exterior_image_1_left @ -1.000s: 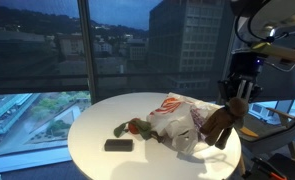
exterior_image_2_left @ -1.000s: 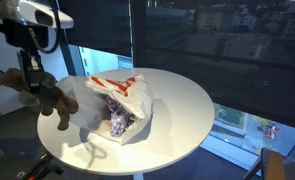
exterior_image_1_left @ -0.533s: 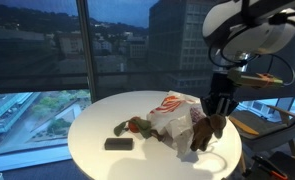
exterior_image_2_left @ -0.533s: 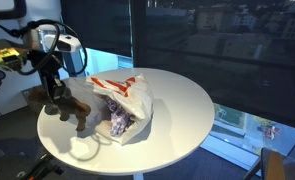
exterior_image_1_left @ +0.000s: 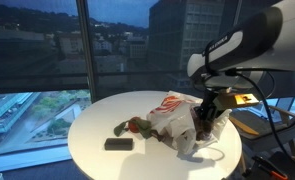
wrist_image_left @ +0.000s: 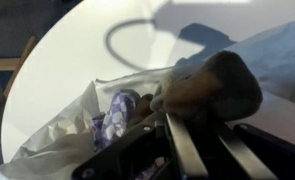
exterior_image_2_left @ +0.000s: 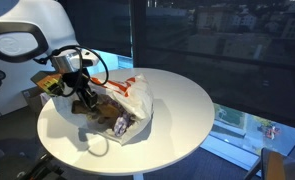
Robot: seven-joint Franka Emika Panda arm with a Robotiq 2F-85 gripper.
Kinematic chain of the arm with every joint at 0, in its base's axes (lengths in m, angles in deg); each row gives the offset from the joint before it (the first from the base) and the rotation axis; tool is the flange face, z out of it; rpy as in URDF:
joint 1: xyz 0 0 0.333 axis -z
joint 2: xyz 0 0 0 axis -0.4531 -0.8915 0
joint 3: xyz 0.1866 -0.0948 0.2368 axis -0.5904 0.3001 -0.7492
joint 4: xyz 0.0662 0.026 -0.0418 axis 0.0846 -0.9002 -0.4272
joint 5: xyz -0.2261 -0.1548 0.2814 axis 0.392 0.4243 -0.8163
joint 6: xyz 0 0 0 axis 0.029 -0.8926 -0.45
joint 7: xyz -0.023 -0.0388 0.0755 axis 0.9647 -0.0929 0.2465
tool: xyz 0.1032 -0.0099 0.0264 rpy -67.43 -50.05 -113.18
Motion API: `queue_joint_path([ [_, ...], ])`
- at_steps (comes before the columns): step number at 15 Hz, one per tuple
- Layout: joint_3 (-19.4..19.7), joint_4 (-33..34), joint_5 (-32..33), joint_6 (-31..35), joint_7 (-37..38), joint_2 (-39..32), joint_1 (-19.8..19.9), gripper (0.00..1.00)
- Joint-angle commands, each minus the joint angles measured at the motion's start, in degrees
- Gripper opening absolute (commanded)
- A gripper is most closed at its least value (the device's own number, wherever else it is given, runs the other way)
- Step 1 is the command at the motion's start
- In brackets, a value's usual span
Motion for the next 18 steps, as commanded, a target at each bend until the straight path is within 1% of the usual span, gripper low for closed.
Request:
queue_joint_path([
  [1,-3.8,0.0,-5.6,9.3,-4.4,-2.6,2.4,0.04],
  [2,-4.1,0.3,-5.1,13.9,-4.1,0.4,2.9,0.04],
  [4,-6.5,1.4,-7.4,19.9,-5.0,2.4,5.5,0.04],
  [7,-12.0,4.4,-13.5,28.4,-6.2,5.7,10.4,0.04],
  [10,-17.3,9.0,-19.1,34.0,-8.2,9.0,15.9,0.04],
  [11,-18.5,10.8,-23.1,31.1,-9.1,5.6,17.3,0.04],
  [13,-20.1,13.8,-27.9,31.1,-11.4,5.2,19.5,0.04],
  [14,-21.6,15.3,-28.6,35.4,-13.2,8.3,21.4,0.04],
  [15,-21.1,16.3,-31.5,32.4,-14.2,3.4,21.3,0.04],
  [18,-21.8,18.5,-35.7,32.2,-17.7,2.3,24.0,0.04],
])
